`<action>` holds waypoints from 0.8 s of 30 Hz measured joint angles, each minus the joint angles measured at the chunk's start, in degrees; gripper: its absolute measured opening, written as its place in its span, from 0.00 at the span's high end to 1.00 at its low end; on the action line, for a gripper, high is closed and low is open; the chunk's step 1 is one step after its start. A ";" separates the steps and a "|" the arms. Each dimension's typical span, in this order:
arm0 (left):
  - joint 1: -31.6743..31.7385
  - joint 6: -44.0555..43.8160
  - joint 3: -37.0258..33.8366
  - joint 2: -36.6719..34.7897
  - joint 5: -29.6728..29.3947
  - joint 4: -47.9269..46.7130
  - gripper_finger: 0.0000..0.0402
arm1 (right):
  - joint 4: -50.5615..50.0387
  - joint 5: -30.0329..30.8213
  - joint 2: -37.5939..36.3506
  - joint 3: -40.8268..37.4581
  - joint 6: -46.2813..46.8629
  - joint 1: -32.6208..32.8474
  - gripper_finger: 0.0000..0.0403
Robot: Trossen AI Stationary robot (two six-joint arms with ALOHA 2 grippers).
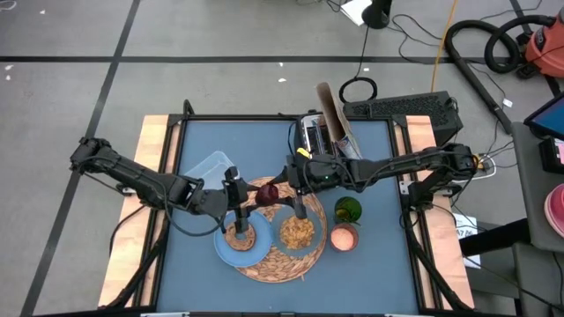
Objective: Arrange a breakfast setting
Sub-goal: Put the red apple on the table mat
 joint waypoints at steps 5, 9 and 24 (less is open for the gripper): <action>0.00 0.02 0.00 0.00 0.00 0.00 0.48 | 0.00 0.00 0.00 0.00 0.00 0.00 0.42; 0.00 0.04 0.00 0.00 0.00 0.00 0.48 | 0.00 0.00 0.00 0.00 0.00 0.00 0.42; 1.52 -1.84 0.00 0.00 0.49 -0.09 0.40 | -0.11 0.05 0.00 0.00 0.02 -0.02 0.42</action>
